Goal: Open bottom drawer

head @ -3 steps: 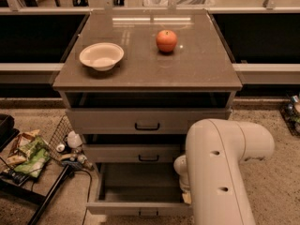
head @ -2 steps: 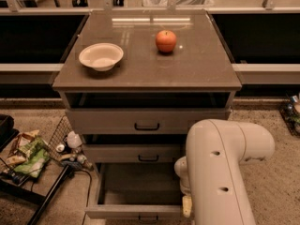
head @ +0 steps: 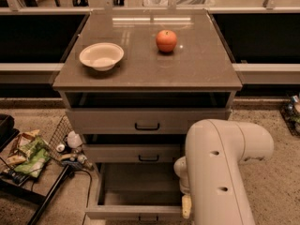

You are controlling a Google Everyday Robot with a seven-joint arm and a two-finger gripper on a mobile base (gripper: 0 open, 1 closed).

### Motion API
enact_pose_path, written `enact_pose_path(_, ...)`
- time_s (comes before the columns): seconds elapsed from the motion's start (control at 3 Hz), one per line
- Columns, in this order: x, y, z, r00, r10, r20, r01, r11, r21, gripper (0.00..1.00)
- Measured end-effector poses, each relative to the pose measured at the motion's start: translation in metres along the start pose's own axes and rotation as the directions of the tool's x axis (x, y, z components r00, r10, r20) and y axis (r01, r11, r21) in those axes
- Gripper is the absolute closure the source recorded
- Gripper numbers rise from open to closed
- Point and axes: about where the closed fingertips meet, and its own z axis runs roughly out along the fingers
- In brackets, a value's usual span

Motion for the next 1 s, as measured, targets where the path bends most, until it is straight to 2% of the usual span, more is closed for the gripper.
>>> enact_pose_path(0.33, 0.000, 0.004, 0.004, 1.000, -0.022, 0.009, 0.022, 0.9997, -0.007, 0.00)
enact_pose_path(0.67, 0.011, 0.032, 0.025, 0.998, -0.002, 0.059, 0.007, 0.9961, -0.088, 0.04)
enact_pose_path(1.0, 0.022, 0.093, 0.052, 0.984, 0.040, 0.175, 0.004, 0.9702, -0.242, 0.30)
